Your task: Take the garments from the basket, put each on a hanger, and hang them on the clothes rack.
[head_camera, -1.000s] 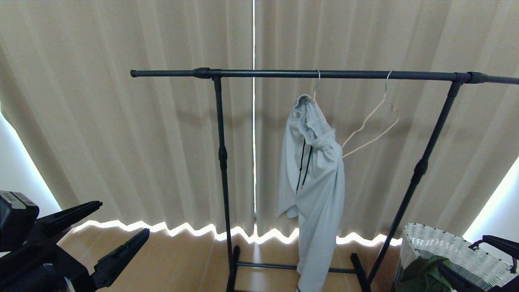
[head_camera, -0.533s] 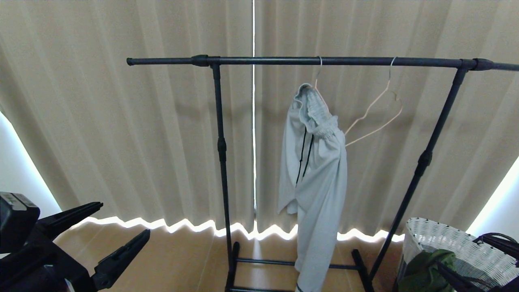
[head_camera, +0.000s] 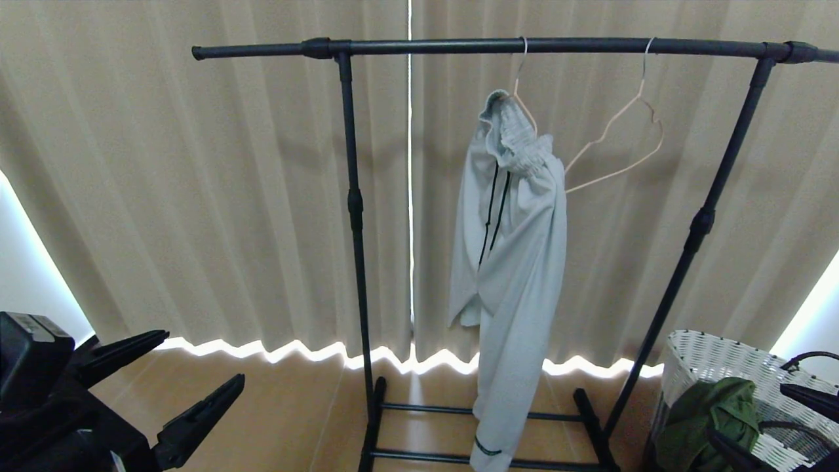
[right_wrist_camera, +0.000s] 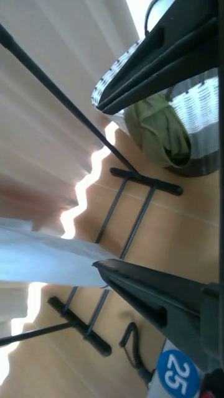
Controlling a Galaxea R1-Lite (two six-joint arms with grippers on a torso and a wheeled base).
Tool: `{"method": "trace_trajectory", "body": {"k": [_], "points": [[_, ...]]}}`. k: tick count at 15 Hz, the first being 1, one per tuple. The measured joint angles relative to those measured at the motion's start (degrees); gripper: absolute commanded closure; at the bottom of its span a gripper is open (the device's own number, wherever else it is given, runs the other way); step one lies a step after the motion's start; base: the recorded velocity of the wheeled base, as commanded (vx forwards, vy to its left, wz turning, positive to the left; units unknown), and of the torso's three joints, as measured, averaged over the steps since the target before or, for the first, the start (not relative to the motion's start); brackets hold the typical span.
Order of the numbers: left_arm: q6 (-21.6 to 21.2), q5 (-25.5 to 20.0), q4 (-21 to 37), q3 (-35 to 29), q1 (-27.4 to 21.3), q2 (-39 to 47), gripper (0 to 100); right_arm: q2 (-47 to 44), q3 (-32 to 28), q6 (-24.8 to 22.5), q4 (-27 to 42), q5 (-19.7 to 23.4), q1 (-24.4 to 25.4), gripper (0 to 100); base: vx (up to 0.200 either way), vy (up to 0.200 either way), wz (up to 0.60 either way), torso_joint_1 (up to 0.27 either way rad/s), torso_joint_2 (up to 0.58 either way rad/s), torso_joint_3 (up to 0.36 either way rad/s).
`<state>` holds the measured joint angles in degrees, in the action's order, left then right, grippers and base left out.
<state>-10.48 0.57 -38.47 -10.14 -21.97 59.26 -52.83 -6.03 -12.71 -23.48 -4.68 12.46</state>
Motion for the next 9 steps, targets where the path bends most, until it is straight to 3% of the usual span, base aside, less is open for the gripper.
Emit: {"method": "trace_trajectory", "body": {"k": [5, 9], "points": [[-0.13, 0.02, 0.07, -0.07, 0.09, 0.52, 0, -0.11, -0.09, -0.01, -0.09, -0.07, -0.01, 0, 0.000, 0.000, 0.00, -0.129, 0.42, 0.294], [-0.22, 0.00, 0.02, -0.22, 0.00, 0.59, 0, 0.05, -0.09, 0.05, -0.57, 0.12, -0.01, 0, 0.000, 0.000, 0.00, -0.018, 0.09, 0.060]]}}
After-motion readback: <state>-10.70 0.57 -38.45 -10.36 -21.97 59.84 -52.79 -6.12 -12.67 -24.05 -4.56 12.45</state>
